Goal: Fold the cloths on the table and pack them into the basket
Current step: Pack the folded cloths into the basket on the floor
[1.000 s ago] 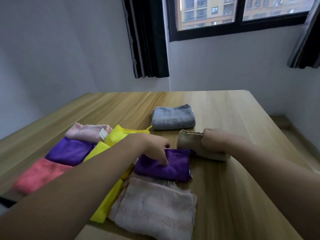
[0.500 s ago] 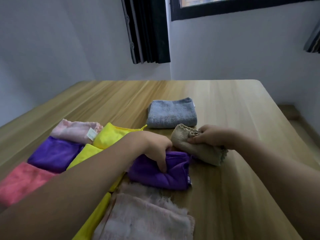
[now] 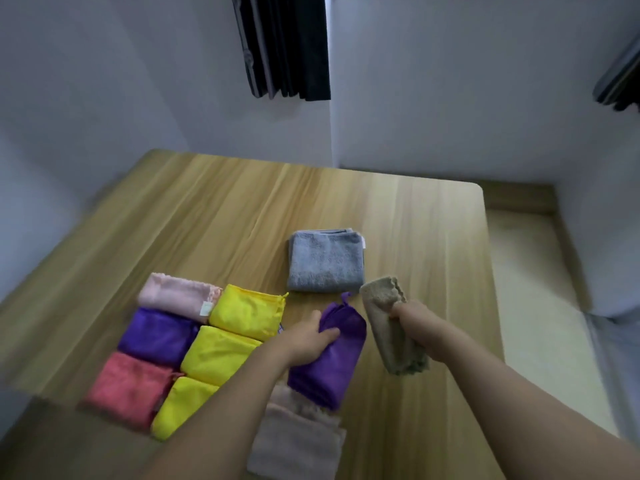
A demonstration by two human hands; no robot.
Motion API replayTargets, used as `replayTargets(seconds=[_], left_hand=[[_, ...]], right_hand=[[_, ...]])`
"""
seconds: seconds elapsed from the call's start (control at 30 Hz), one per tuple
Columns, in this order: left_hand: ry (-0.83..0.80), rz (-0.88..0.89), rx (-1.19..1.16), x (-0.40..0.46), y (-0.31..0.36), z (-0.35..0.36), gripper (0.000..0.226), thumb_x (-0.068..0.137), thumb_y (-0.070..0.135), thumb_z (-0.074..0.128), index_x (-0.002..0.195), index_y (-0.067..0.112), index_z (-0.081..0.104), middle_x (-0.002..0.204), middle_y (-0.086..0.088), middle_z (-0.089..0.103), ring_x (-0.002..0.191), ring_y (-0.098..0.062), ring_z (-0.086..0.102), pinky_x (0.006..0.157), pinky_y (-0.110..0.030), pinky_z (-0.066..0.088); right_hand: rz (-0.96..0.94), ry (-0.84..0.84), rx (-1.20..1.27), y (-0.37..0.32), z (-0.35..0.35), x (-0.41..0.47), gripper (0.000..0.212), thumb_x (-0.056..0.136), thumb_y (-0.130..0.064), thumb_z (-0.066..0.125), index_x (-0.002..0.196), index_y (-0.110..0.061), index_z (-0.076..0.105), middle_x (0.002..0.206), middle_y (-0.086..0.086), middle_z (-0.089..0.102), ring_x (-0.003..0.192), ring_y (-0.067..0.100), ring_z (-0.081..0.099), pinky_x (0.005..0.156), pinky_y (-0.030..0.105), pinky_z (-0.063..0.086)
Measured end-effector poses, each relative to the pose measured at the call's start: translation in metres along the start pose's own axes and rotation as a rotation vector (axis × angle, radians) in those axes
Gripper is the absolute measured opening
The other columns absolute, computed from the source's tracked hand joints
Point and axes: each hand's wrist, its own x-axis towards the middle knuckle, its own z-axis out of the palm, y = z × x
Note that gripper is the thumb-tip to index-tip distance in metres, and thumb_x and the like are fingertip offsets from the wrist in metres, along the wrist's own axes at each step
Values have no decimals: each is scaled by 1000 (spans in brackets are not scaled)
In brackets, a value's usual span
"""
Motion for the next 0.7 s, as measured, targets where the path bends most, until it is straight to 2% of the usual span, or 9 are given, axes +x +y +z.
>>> replayTargets(seconds=[0.1, 0.2, 0.23, 0.37, 0.43, 0.5, 0.57, 0.63, 0.7], left_hand=[[63, -22, -192, -17, 24, 18, 33, 96, 39, 48, 123, 22, 44, 113, -2, 59, 101, -21, 58, 87, -32, 43], [166, -16, -545, -20, 49, 41, 21, 93, 31, 52, 112, 25, 49, 113, -5, 63, 102, -23, 62, 94, -47, 49], [223, -11, -635, -23, 60, 50, 14, 95, 24, 51, 109, 25, 51, 112, -6, 64, 101, -24, 63, 94, -48, 50], [431, -12, -976, -30, 111, 79, 22, 96, -1, 43, 106, 14, 57, 89, -5, 66, 78, -19, 62, 68, -31, 51], [544, -26, -1104, -31, 137, 95, 29, 93, -5, 39, 95, 16, 60, 85, -5, 66, 76, -20, 61, 67, -30, 48], [649, -92, -1144, -29, 161, 109, 29, 91, -4, 38, 88, 15, 60, 85, -9, 63, 75, -21, 57, 67, -30, 45], [734, -164, -1089, -30, 182, 116, 22, 91, -2, 39, 88, 7, 59, 77, -8, 57, 68, -18, 51, 61, -28, 41], [797, -221, -1028, -22, 199, 114, 21, 91, 4, 41, 83, 1, 60, 72, -5, 51, 66, -18, 46, 61, -30, 37], [818, -249, -1018, -10, 208, 108, 23, 90, 9, 42, 72, 9, 55, 72, -5, 51, 67, -19, 46, 65, -33, 37]], right_hand=[[22, 27, 40, 7, -13, -21, 32, 87, -20, 46, 109, 0, 57, 102, 21, 63, 92, 33, 62, 74, 37, 48], [4, 0, 159, 14, -33, -35, 19, 88, -15, 46, 99, -4, 57, 95, 19, 63, 87, 33, 62, 75, 39, 49], [-2, -20, 197, 19, -44, -37, 18, 89, -14, 45, 99, -3, 56, 93, 19, 62, 86, 33, 61, 76, 40, 49], [-2, -140, 250, 36, -109, -49, 21, 96, -25, 45, 95, -6, 52, 94, 18, 61, 85, 33, 60, 83, 41, 48], [-18, -139, 286, 43, -147, -49, 29, 96, -34, 46, 102, -6, 53, 94, 18, 61, 86, 33, 60, 79, 40, 46], [-49, -137, 352, 49, -178, -45, 38, 91, -41, 49, 100, -5, 57, 89, 17, 62, 80, 32, 61, 75, 39, 48], [-48, -122, 364, 51, -196, -38, 52, 83, -52, 48, 99, -5, 62, 85, 17, 64, 75, 32, 62, 73, 38, 49], [-47, -123, 334, 46, -207, -28, 63, 82, -61, 35, 94, -6, 64, 82, 17, 65, 74, 31, 63, 72, 38, 50], [-60, -123, 311, 37, -210, -14, 71, 76, -68, 27, 94, -10, 63, 89, 18, 67, 81, 33, 65, 82, 43, 54]])
